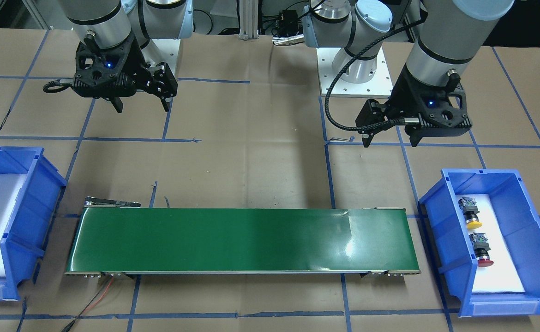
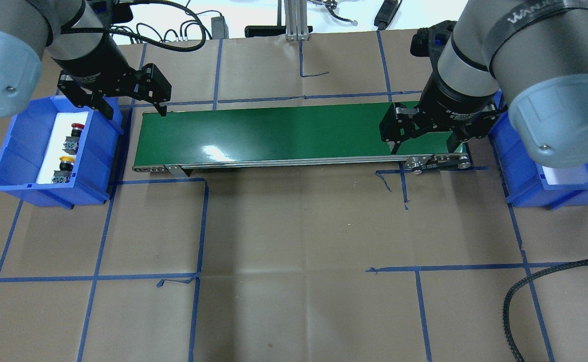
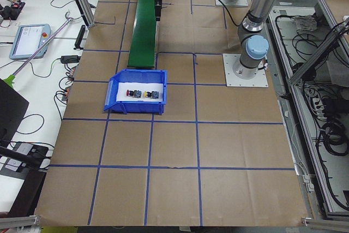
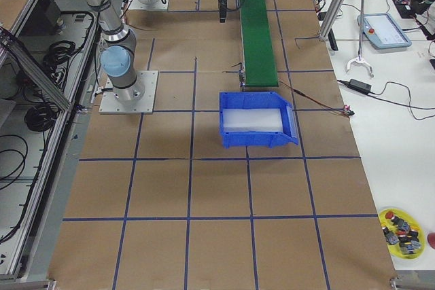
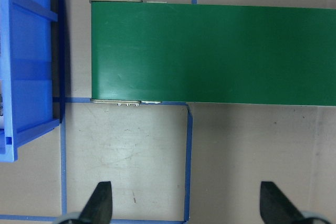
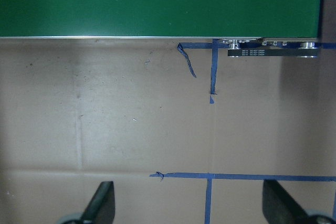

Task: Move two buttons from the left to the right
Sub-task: 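Move the left gripper over the blue bin beside it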

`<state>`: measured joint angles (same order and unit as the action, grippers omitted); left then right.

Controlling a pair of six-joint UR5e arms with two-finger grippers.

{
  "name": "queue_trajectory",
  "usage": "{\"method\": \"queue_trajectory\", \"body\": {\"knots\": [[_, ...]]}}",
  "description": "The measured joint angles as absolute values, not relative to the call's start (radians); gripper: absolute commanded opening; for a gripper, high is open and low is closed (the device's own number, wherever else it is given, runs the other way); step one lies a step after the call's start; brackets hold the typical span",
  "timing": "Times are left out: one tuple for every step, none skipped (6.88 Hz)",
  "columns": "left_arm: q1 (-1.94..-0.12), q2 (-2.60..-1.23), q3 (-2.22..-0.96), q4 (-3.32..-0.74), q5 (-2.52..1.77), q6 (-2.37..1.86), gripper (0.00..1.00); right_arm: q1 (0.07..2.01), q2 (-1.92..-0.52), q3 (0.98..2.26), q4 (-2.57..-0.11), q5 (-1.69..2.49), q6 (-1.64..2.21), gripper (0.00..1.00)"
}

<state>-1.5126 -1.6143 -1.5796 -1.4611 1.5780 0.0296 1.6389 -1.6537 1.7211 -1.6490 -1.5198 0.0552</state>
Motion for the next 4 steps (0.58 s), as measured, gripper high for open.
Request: {"method": "queue_trajectory", "body": {"knots": [[-1.478, -1.615, -1.580, -1.457, 1.578, 0.075, 1.00, 1.638, -1.655, 1.722, -1.649, -1.520, 0.055, 1.00], [-1.420, -1.616, -1.580, -1.455, 1.577, 0.153, 1.00, 1.638, -1.656, 1.722, -1.649, -1.521, 0.055, 1.00], [-1.340, -1.621, -1.582, -1.454, 1.576, 0.250, 1.00, 1.637, -1.656, 1.722, -1.648, -1.521, 0.054, 1.00], [-1.248, -1.629, -1.588, -1.454, 1.576, 0.353, 1.00, 1.636, -1.656, 1.723, -1.648, -1.522, 0.054, 1.00]]}}
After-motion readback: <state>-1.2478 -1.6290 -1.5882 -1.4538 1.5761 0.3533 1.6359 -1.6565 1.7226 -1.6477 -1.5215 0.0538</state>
